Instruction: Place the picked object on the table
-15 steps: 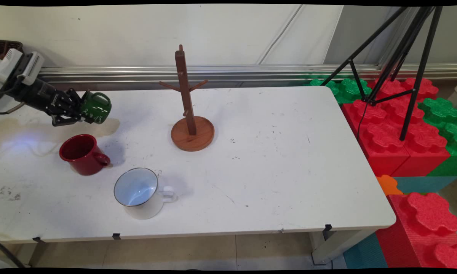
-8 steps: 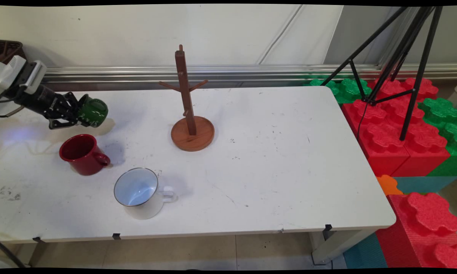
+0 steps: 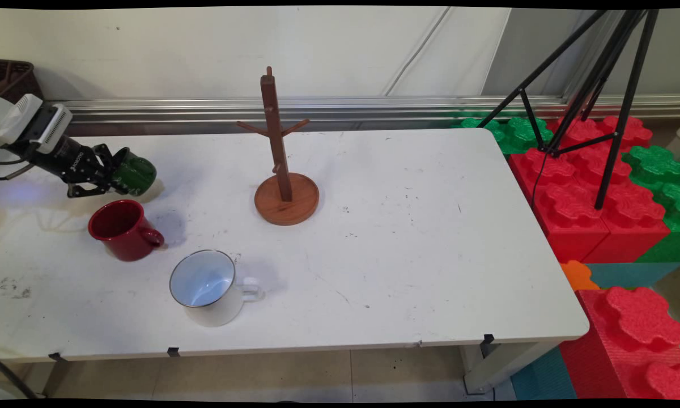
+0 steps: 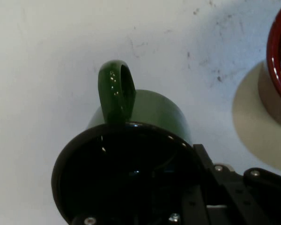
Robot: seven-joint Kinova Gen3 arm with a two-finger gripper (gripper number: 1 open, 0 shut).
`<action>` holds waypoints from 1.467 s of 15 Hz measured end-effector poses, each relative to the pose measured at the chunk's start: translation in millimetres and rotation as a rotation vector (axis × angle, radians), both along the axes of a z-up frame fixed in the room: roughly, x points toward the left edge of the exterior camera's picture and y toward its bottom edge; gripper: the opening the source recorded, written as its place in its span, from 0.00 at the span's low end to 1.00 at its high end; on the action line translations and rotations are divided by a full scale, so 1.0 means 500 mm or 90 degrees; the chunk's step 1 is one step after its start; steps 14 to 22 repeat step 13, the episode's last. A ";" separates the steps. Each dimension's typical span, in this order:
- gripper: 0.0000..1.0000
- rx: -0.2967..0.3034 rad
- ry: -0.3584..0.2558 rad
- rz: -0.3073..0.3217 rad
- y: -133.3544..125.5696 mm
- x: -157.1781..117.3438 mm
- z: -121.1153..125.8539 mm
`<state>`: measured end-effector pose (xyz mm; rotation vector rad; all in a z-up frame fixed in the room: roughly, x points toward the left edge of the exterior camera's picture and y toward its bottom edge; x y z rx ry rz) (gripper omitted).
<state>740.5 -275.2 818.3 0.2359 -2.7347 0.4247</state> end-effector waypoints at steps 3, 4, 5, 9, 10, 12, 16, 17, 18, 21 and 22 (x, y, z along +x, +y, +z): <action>0.00 -0.001 -0.015 -0.013 0.001 0.002 -0.004; 0.00 -0.001 -0.020 -0.018 0.001 0.003 -0.006; 1.00 -0.001 -0.024 -0.023 0.001 0.003 -0.007; 1.00 -0.003 -0.037 -0.036 0.001 0.005 -0.010; 1.00 -0.004 -0.039 -0.039 0.001 0.005 -0.010; 1.00 -0.005 -0.043 -0.044 0.000 0.005 -0.010; 1.00 -0.005 -0.044 -0.045 0.000 0.005 -0.010; 1.00 -0.005 -0.044 -0.045 0.000 0.005 -0.010; 1.00 -0.005 -0.044 -0.045 0.000 0.005 -0.010; 1.00 -0.005 -0.044 -0.045 0.000 0.005 -0.010; 1.00 -0.005 -0.044 -0.045 0.000 0.005 -0.010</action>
